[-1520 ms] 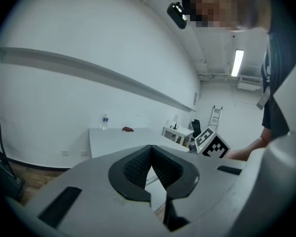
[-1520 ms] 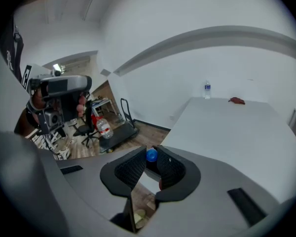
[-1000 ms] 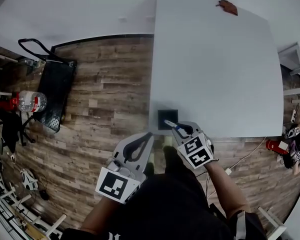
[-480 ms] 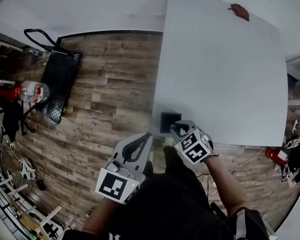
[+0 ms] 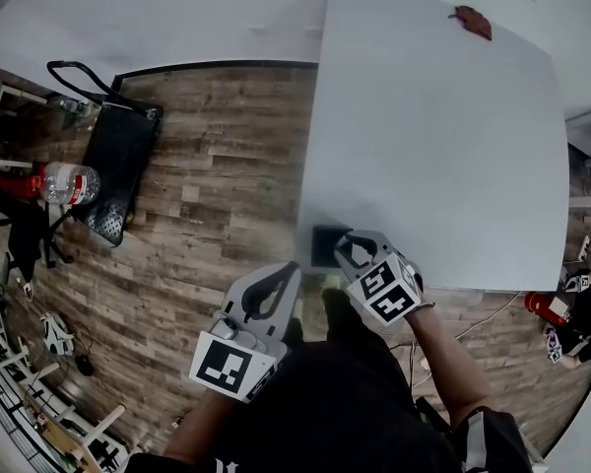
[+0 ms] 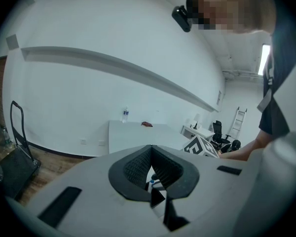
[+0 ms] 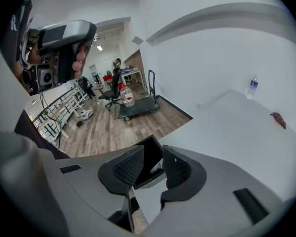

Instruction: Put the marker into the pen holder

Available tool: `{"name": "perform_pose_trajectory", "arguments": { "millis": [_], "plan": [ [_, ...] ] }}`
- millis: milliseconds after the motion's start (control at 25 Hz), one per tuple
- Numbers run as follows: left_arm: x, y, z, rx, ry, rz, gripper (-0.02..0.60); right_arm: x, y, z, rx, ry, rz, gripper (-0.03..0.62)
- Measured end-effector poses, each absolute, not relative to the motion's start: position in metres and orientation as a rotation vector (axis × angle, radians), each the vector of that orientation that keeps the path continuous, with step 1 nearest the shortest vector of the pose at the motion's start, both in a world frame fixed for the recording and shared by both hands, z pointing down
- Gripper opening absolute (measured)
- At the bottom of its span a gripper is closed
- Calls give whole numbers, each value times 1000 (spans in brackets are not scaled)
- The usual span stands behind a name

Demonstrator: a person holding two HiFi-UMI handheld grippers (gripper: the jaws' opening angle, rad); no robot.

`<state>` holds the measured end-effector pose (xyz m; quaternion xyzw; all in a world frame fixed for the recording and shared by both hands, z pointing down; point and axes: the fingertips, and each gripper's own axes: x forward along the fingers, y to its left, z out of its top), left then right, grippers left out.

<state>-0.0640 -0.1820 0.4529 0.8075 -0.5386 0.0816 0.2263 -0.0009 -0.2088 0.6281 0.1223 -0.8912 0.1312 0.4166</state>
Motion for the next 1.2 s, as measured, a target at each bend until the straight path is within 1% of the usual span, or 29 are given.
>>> {"name": "perform_pose_trajectory", "arguments": {
  "millis": [640,880,1200],
  "plan": [
    [-48,-188,443,2351,-1416,208,6,12,-224,557,565,-2365,258,98],
    [-40,-186,428,2436,-1382,191,6,12,-220,499,686,-2509,301,97],
    [-31,-174,400,2542,-1289,146,6,13,-196,410,885,-2722,292,53]
  ]
}}
